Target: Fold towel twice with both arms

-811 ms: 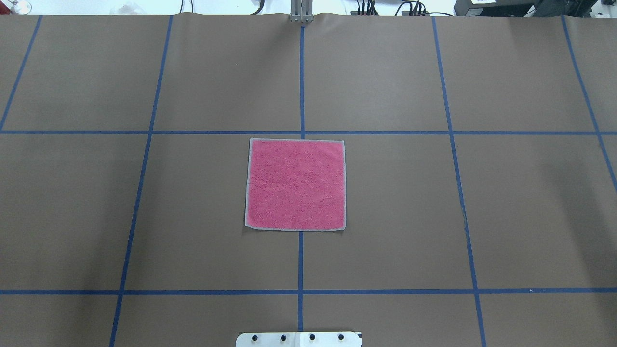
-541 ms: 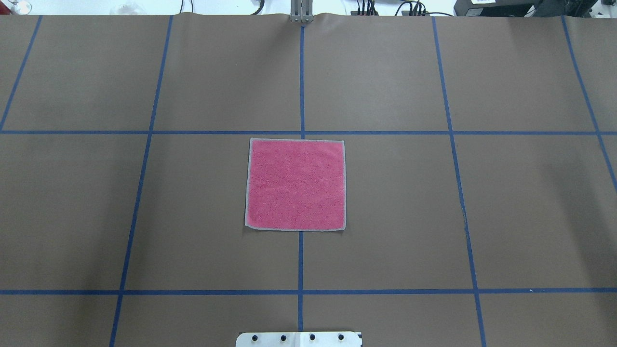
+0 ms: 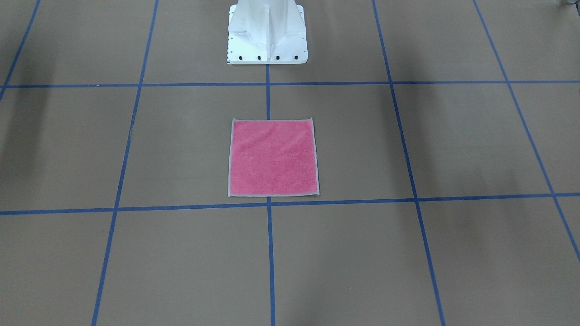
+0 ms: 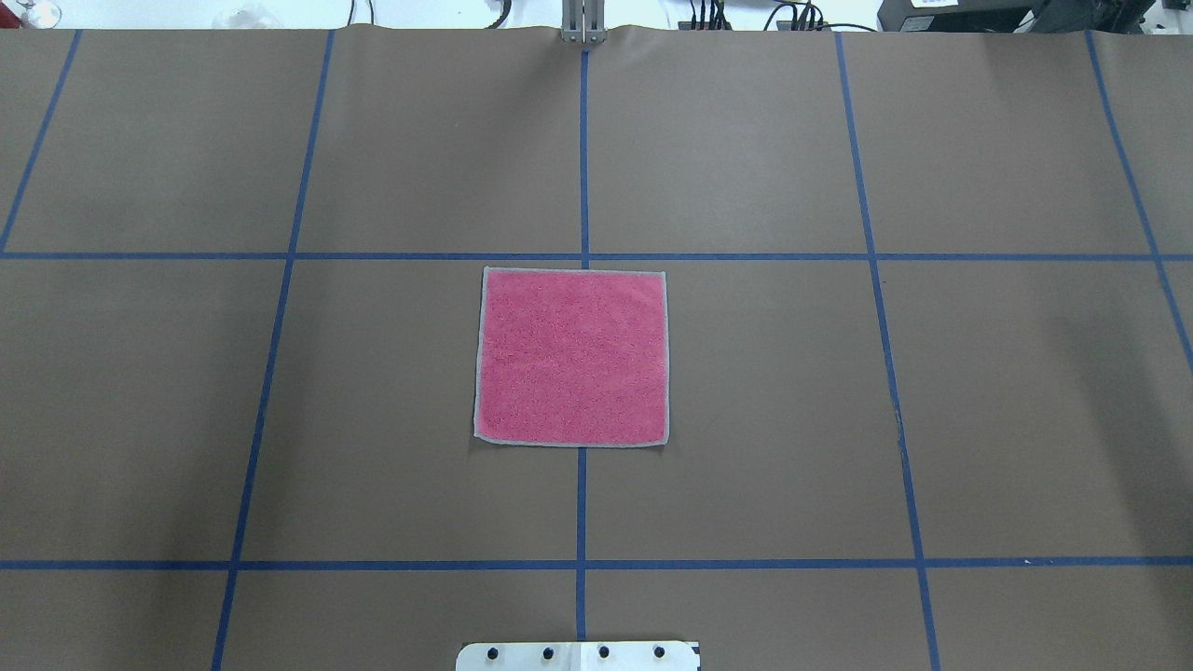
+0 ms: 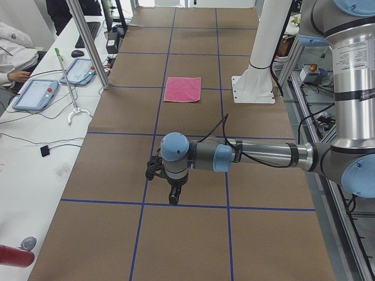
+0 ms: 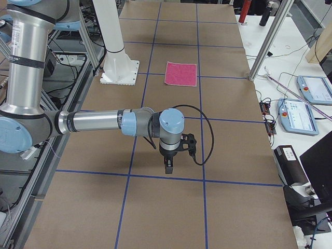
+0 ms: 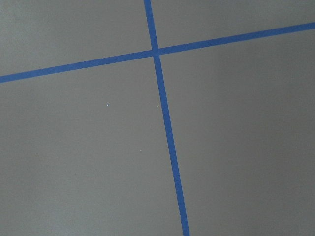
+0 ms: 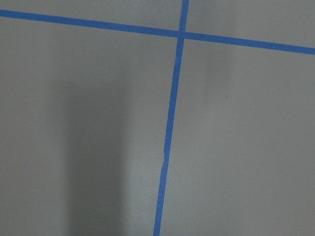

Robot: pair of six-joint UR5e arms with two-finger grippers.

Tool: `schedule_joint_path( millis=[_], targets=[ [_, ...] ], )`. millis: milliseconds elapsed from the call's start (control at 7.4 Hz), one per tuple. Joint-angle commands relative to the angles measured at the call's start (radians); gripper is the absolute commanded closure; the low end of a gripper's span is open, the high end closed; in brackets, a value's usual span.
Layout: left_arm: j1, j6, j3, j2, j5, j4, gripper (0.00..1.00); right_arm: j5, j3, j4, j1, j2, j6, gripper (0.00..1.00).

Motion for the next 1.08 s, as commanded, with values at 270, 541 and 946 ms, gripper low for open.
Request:
schedule_joint_path(
  millis=[270, 541, 946],
  targets=[
    [0.0, -0.008, 0.008, -0.113, 0.002, -0.018, 0.0, -0.009, -0.013, 0.197, 0.0, 0.023, 0.006, 0.0],
    [0.002, 0.001, 0.019, -0.176, -0.002, -0.098, 0.0, -0.012, -0.013, 0.235, 0.001, 0.024, 0.021, 0.0],
    [0.02, -0.009, 0.001, -0.236, -0.001, -0.115, 0.0, -0.014, -0.015, 0.398, 0.001, 0.0, 0.018, 0.0]
  ],
)
